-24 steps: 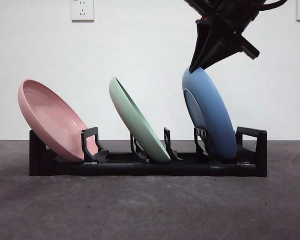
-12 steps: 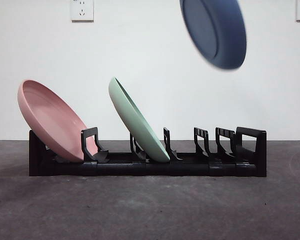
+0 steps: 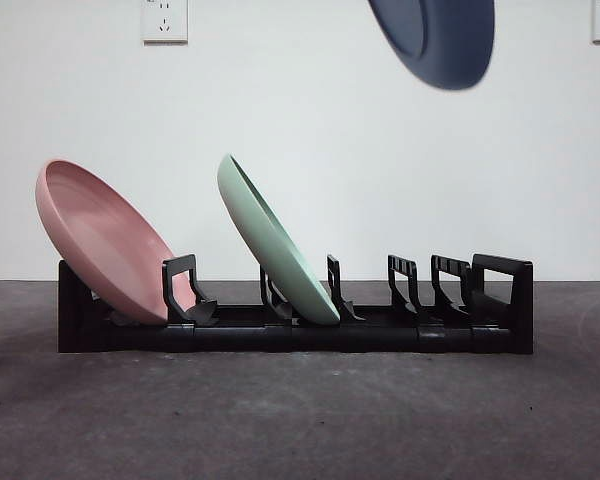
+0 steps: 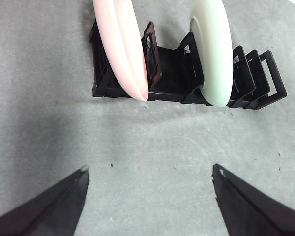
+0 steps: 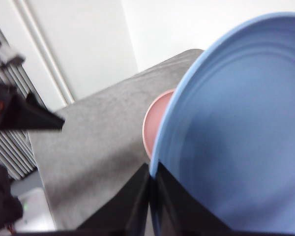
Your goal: Place the plate
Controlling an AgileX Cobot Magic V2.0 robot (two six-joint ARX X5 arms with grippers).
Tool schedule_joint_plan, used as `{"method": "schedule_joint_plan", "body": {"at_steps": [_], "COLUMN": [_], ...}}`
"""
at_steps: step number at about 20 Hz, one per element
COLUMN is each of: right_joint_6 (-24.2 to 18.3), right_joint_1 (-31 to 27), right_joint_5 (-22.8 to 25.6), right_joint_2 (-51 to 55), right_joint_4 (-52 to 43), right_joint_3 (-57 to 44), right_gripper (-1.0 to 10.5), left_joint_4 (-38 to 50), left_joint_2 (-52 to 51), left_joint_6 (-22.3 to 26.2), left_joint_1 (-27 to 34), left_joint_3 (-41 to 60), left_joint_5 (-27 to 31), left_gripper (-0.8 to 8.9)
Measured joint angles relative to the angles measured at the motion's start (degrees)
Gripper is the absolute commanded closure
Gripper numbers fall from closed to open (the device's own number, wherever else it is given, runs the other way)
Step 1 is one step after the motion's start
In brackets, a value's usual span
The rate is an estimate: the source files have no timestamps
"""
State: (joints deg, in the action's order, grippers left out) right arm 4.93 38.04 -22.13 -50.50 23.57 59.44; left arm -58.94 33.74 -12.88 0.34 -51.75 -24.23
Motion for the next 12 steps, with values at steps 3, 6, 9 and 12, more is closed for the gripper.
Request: {"method": "schedule_joint_plan", "body": {"at_steps": [3,6,9,12], "right_joint_6": [-1.79,-4.74,-9.73,-14.93], "right_joint_1": [7.52,15.93,25.94,34.82], "right_joint_5": [9.03,18.88,25.83,29.81], "right_joint_2": [5.6,6.95,4.94,0.39], "right_joint_4": [-1.79,0.85,6.25,8.63], "right_joint_3": [-8.87,-15.08,-17.07,-17.07], "right_gripper": [9.4,9.4,9.4,9.4], "left_joint_4": [0.0,0.42,0.9,0.92], "left_joint_2": [0.0,0.0,0.0,0.0], "left_joint_6": [0.0,0.0,0.02,0.02], "left_joint_1": [0.0,0.0,0.0,0.0], "left_joint_3": [0.0,0.0,0.0,0.0], "left_joint_5": [0.0,0.0,0.0,0.0], "left_gripper": [4.12,4.12,4.12,4.12]}}
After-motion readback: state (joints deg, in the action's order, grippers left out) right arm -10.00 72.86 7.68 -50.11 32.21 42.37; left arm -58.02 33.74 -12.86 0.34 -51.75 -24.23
